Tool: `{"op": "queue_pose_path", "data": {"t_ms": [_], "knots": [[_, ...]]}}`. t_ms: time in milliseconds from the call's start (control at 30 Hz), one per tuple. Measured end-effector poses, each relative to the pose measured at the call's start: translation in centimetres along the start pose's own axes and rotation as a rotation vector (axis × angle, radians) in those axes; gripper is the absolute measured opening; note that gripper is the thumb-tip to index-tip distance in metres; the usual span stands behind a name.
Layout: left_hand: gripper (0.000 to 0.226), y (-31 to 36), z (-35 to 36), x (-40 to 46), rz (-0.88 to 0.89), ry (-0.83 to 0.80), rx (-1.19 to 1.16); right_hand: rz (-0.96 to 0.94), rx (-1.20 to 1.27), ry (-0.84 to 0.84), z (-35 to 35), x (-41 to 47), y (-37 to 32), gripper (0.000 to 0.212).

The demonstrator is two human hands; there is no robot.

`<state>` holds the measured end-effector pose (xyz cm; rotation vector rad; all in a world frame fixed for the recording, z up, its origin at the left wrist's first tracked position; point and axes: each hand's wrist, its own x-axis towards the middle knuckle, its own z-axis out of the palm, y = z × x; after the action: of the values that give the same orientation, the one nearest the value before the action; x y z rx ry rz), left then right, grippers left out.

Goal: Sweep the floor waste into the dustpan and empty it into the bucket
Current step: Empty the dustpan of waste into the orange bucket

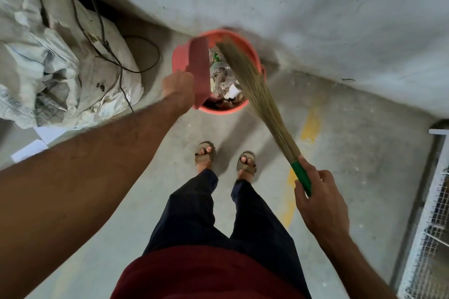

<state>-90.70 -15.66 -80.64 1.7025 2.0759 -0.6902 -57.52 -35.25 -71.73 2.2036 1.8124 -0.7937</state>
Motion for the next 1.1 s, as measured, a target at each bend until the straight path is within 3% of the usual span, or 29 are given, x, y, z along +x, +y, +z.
{"op": "queue_pose_path", "data": {"t_ms": [333,500,700,933,1100], "knots": [[0.051,-0.4,-1.8,-2.2,0.044,0.106,0.056,-0.001,-0.028,0.024,0.0,0.8,-1.8,0.061],[0.047,-0.7,-1.5,-3.2,0.043,0.121,0.063,0.008,0.009,0.036,-0.4,0.9,-2.3,0.061],[0.059,-0.9,-1.3,-3.8,0.010,0.096,0.004,-0.024,-0.022,0.029,-0.7,0.8,-2.7,0.061],[0.045,-1.5,-0.8,-3.1,-0.013,0.070,-0.050,-0.060,0.009,0.107,-1.2,-1.0,-3.7,0.062],[0.042,-1.9,-1.8,-2.9,0.054,0.113,-0.071,-0.075,-0.084,0.015,-0.9,-1.8,-3.7,0.059]]}}
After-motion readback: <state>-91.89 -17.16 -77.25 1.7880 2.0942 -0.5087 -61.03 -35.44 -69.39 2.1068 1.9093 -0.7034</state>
